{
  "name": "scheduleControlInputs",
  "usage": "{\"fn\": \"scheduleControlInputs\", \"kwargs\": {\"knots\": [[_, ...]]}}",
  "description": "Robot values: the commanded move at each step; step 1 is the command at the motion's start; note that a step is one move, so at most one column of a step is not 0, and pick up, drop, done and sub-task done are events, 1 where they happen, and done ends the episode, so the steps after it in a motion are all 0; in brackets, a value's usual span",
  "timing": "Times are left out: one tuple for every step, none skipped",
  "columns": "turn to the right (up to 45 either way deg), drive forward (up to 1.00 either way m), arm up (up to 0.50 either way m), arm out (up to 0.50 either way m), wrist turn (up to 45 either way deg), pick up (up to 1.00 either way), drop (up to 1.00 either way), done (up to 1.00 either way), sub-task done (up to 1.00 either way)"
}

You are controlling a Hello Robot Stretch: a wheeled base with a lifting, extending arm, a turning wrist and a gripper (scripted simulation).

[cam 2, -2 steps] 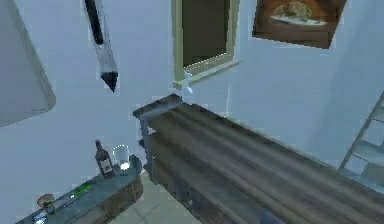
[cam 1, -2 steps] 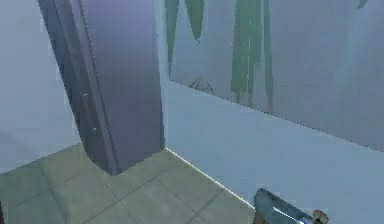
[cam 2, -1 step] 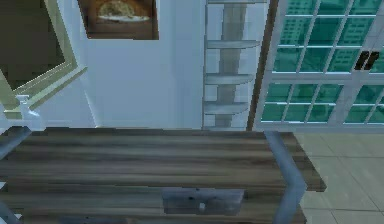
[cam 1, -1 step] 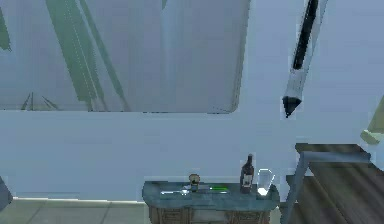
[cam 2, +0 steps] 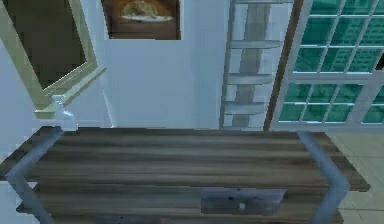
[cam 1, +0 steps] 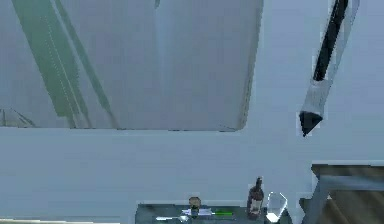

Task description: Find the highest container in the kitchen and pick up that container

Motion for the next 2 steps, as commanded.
{"fn": "scheduleControlInputs", "kwargs": {"knots": [[45.0,0.00,0.00,0.00,0.0,0.00,0.00,0.00,0.00],[45.0,0.00,0.00,0.00,0.0,0.00,0.00,0.00,0.00]]}}
